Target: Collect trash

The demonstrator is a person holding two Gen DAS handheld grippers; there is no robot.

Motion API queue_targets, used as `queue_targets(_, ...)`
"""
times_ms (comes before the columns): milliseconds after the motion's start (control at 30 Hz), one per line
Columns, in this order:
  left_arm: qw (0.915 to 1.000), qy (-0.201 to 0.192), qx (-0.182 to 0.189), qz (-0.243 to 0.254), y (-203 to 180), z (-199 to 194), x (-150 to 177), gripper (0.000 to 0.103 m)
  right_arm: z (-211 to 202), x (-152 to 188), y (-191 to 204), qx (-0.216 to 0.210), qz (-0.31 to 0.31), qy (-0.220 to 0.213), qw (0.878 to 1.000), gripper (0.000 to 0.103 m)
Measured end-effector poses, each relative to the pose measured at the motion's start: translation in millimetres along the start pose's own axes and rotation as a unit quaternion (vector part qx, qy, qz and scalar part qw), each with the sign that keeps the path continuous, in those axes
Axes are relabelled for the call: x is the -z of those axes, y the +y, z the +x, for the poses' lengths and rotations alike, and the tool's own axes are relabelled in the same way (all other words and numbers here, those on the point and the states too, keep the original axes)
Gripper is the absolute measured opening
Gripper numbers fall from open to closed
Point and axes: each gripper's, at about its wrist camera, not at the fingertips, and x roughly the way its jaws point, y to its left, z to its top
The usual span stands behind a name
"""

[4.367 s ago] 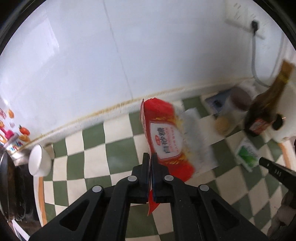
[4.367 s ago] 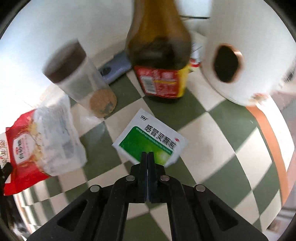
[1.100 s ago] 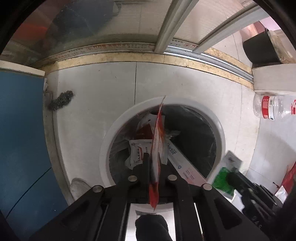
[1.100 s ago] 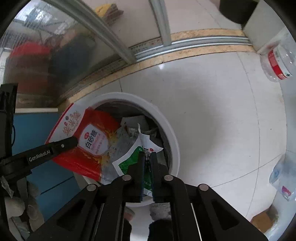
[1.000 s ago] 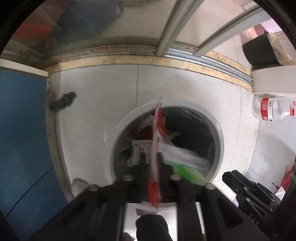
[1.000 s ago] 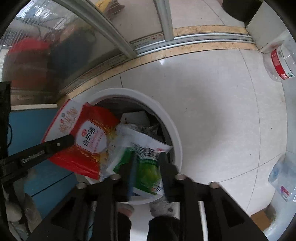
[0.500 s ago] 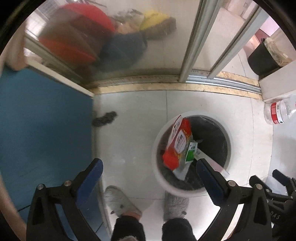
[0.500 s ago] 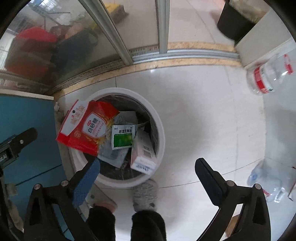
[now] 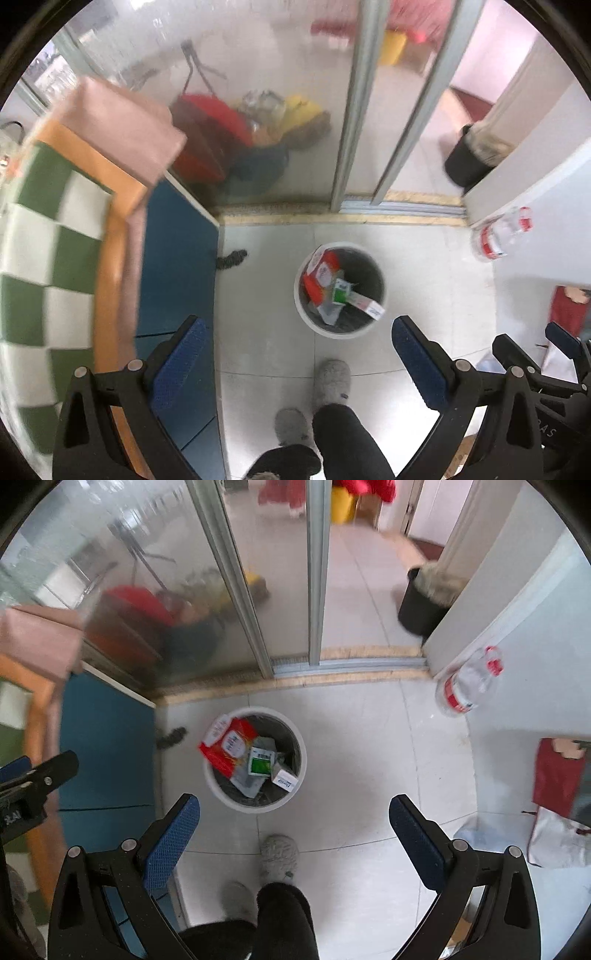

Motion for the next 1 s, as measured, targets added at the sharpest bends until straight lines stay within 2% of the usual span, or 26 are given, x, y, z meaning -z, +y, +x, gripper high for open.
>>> queue_targets(333, 0.9956, -0.082, 0.043, 0.016, 21.4, -183.3, 56.0, 0.103, -220.4, 67.6, 8.3, -0.029, 0.019, -0.085, 0.996, 0.103)
queue_targets(567, 0.9893, -0.114, 0.088, 0.023, 34.8, -271.7, 94.9, 0.103, -340.3, 122.4, 14.9, -0.056, 0.034, -0.129, 0.990, 0.103)
queue_targets(733, 0.9838, -0.128, 0.125, 0.014, 41.8, -312.2, 114.5, 0.103, -392.7, 151.9, 13.4, -0.074, 0.032, -0.141, 0.987, 0.103)
queue_targets(867, 0.9798, -0.153, 0.128, 0.009, 45.2, -336.6, 122.8, 0.103, -421.4, 166.6, 10.9, -0.090, 0.027, -0.143, 0.985, 0.103)
queue_targets(1000, 0.9787, -0.155, 0.134, 0.000, 48.2, -349.4, 128.6, 0.103, -438.2, 170.6, 8.3, -0.105, 0.021, -0.138, 0.985, 0.103)
